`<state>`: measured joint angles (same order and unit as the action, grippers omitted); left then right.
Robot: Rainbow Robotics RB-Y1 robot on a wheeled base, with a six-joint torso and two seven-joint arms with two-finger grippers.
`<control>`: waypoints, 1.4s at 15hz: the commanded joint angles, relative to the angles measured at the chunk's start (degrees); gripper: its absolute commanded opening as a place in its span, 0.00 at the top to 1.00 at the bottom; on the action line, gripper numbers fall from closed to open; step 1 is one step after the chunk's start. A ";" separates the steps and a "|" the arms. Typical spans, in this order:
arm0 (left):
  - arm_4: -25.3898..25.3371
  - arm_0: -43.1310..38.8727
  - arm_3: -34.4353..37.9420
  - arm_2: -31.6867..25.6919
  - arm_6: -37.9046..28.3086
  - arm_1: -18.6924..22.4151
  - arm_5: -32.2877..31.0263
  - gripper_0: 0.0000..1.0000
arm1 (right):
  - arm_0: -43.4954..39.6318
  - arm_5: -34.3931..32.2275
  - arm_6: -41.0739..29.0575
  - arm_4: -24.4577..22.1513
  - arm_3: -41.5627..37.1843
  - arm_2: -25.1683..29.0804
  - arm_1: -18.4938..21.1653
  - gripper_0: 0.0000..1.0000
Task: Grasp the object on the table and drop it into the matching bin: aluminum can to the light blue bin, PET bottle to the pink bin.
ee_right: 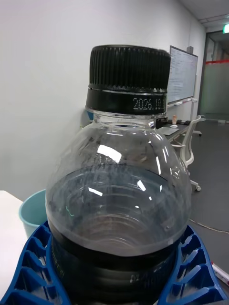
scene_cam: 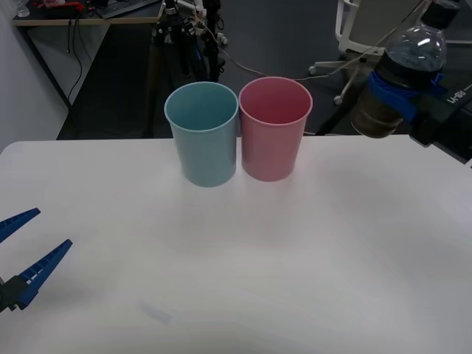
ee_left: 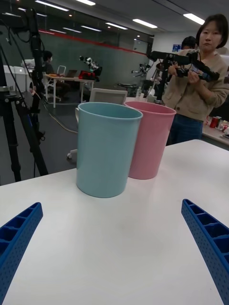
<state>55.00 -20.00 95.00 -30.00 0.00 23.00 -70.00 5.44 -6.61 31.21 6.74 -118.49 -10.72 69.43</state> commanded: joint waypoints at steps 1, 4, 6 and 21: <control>0.00 0.00 0.00 0.00 0.00 0.00 0.00 0.00 | 11.43 1.68 -0.89 0.38 5.90 -7.91 -0.61 1.00; 0.00 0.00 0.00 0.00 0.00 0.00 0.00 0.00 | 24.97 2.30 -2.38 0.56 15.04 -16.70 -3.34 1.00; 0.00 0.00 0.00 0.00 0.00 0.00 0.00 0.00 | 31.21 2.30 -3.17 0.64 20.84 -20.74 -6.41 1.00; 0.00 0.00 0.00 0.00 0.00 0.00 0.00 0.00 | 44.48 5.73 -0.36 -5.07 39.38 -29.80 -25.93 1.00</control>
<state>55.00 -20.00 95.00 -30.00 0.00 23.00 -70.00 49.93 -1.51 30.63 2.09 -79.15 -40.52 44.10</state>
